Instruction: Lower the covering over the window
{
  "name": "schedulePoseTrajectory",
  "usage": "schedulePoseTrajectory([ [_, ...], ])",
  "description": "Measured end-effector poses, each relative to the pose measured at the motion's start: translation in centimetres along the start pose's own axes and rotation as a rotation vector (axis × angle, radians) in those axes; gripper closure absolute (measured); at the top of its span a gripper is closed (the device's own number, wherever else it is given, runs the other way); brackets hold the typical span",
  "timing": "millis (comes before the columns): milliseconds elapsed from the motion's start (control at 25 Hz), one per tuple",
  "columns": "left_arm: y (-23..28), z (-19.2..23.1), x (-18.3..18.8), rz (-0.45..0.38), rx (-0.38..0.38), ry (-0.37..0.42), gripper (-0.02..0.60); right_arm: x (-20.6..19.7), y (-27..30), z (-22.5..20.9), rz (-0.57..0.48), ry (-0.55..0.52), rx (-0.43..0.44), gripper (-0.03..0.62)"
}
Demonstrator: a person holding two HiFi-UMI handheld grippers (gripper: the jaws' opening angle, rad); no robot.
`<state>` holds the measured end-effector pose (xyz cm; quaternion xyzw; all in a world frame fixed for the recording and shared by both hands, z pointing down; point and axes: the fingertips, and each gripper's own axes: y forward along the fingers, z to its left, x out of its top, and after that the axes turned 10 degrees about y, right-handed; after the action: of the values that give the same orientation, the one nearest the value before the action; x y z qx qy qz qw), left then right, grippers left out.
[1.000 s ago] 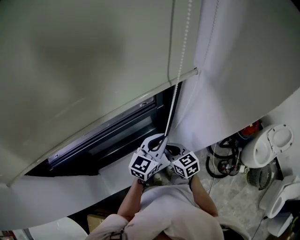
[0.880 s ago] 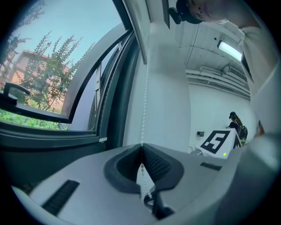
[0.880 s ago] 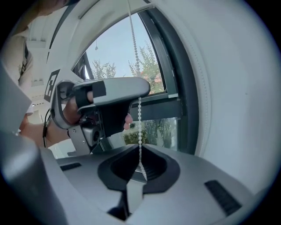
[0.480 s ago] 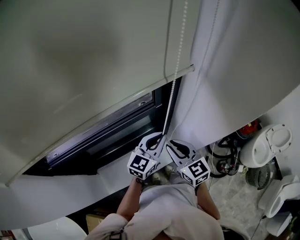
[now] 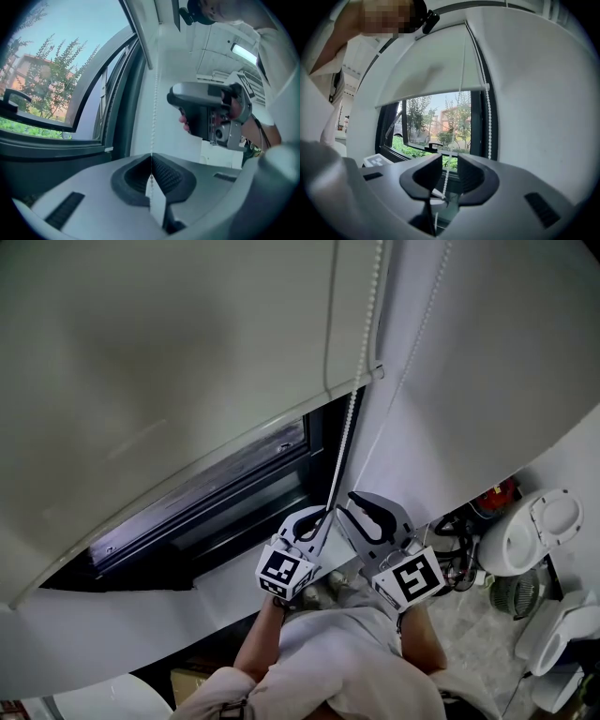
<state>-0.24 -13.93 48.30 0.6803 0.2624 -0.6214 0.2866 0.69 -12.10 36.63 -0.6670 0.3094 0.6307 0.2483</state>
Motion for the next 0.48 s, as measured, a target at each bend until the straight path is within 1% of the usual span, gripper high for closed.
schedulePoseTrajectory([
  [240, 0.0, -0.3, -0.2, -0.002, -0.005, 0.004, 0.568, 4.4, 1.4, 0.1, -0.081, -0.022, 0.015, 0.49],
  [480, -0.1, -0.3, -0.2, -0.01, -0.005, 0.002, 0.568, 8.0, 2.5, 0.0, -0.145, -0.052, 0.023, 0.49],
])
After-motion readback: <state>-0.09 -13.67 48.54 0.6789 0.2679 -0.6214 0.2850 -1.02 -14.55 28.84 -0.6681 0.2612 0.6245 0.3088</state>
